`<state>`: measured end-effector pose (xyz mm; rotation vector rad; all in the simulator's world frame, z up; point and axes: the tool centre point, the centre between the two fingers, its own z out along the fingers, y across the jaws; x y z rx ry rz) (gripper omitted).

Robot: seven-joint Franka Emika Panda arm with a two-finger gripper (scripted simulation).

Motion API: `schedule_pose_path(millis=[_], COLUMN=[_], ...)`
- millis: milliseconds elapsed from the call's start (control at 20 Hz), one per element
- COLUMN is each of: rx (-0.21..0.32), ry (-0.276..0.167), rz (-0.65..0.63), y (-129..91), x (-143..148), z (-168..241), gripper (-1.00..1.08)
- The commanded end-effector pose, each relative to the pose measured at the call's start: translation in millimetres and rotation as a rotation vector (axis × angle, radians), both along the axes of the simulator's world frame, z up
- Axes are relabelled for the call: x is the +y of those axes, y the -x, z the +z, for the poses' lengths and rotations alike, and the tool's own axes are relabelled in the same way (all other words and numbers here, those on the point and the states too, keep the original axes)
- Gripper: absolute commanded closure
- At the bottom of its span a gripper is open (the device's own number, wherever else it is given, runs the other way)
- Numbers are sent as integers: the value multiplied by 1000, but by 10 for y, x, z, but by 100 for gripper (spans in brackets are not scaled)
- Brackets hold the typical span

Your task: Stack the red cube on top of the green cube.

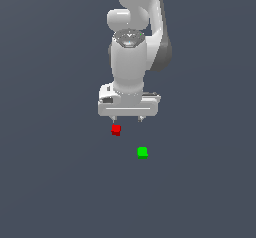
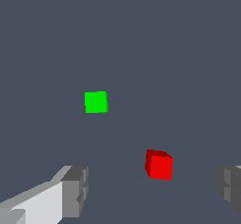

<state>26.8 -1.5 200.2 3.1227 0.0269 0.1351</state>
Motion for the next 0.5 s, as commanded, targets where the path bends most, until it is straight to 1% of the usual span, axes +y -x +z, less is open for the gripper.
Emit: schedule_pose_path(millis=[0,200,450], rx=[0,4,21], ry=[0,-1,-5], rz=[0,-6,-31], y=[0,25,136], x=[0,-32,-160], z=[0,-65,-326], gripper=[-92,-92,-92])
